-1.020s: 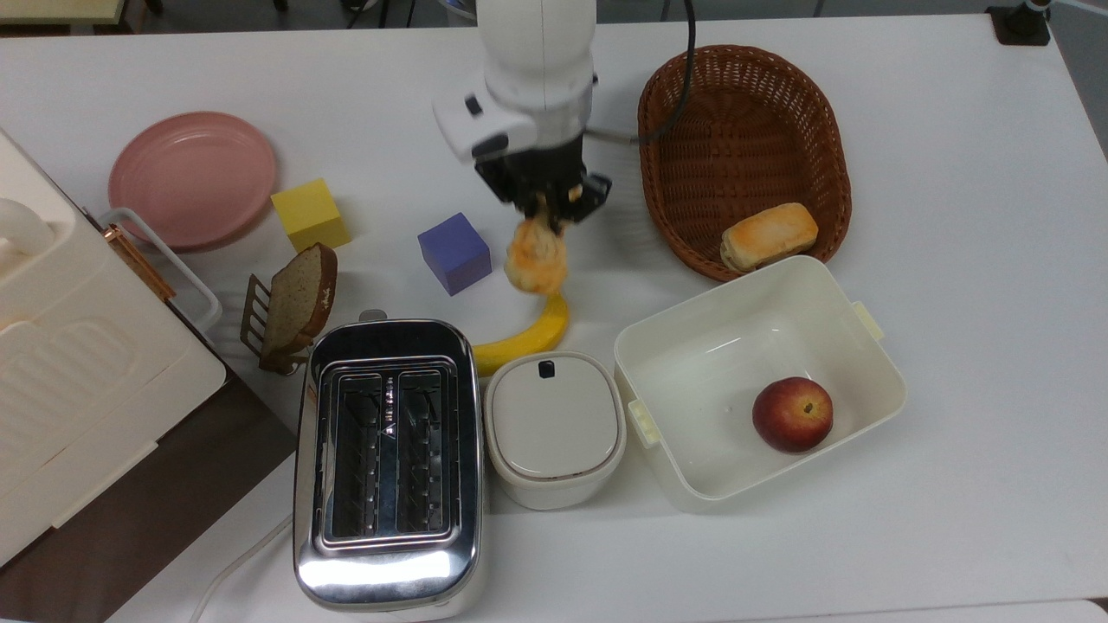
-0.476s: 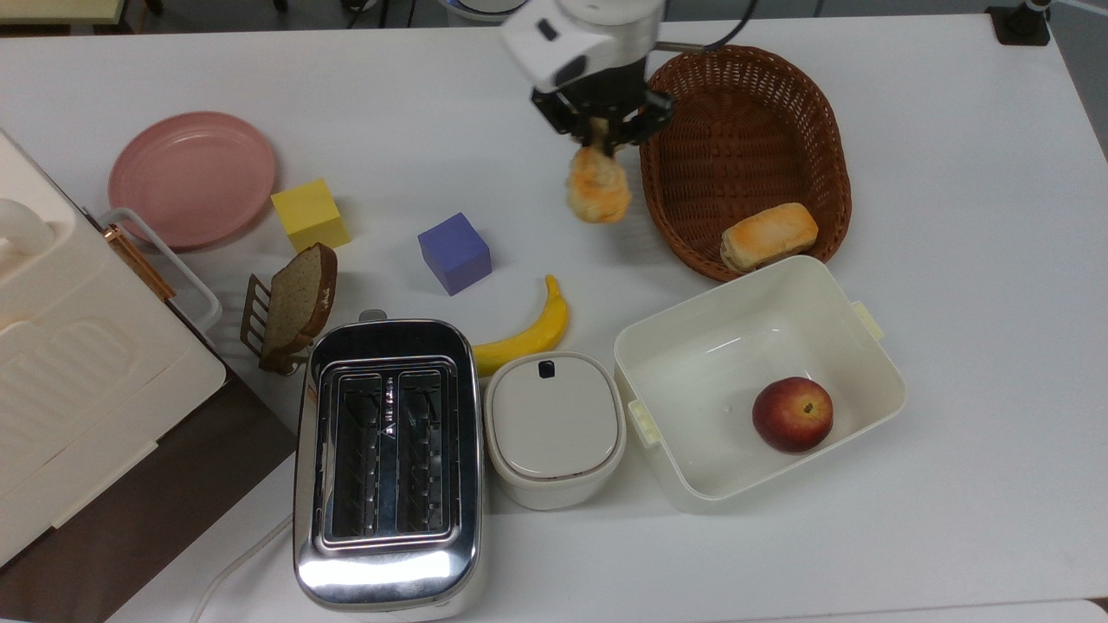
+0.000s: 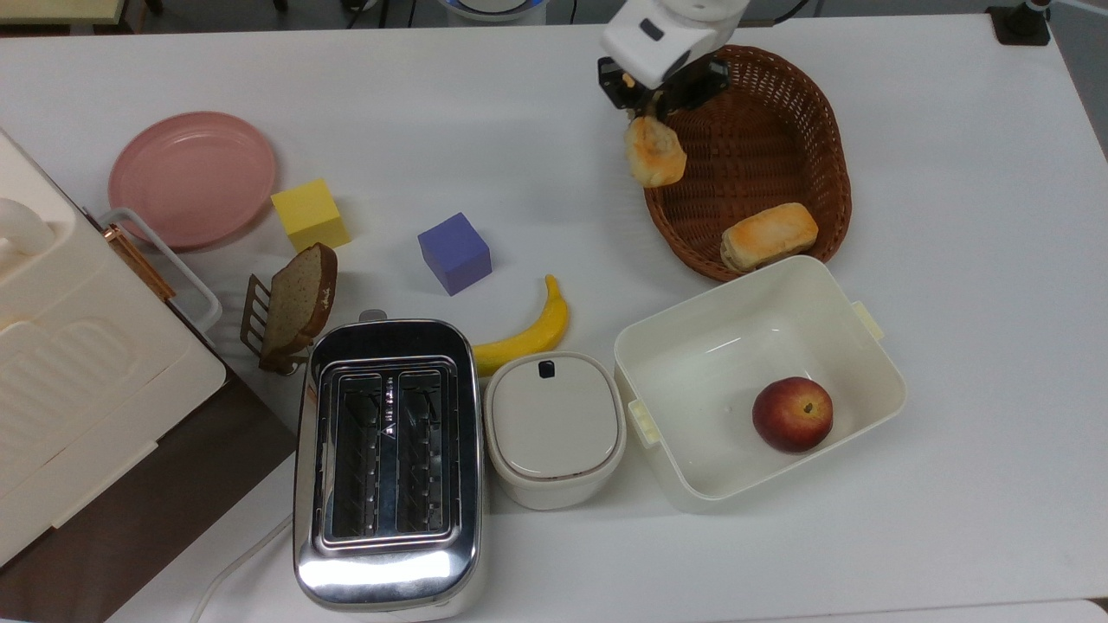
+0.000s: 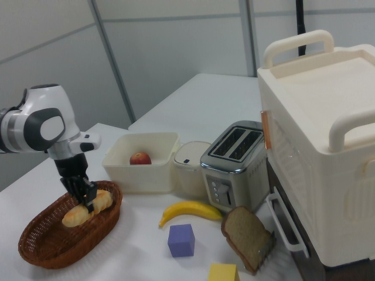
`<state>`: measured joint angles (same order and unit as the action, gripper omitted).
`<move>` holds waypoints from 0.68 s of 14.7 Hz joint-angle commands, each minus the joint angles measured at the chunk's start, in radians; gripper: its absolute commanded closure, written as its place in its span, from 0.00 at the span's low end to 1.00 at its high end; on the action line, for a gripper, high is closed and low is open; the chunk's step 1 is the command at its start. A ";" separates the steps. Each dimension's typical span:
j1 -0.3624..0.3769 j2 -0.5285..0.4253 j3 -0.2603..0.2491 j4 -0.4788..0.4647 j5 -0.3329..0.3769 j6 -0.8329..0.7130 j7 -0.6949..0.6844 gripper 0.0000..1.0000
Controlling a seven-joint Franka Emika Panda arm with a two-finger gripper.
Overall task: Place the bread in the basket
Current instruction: 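Lift the bread stick and carry it over the wicker basket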
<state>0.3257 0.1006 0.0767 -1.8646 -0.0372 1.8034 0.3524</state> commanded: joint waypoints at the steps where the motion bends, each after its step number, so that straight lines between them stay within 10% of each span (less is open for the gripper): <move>1: 0.065 -0.025 -0.009 -0.018 -0.013 -0.076 -0.061 0.96; 8: 0.207 -0.012 0.000 -0.018 -0.102 -0.121 -0.075 0.85; 10: 0.207 -0.007 0.002 -0.015 -0.107 -0.116 -0.067 0.02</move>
<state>0.5222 0.1023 0.0817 -1.8719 -0.1171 1.6984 0.2981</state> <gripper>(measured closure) 0.855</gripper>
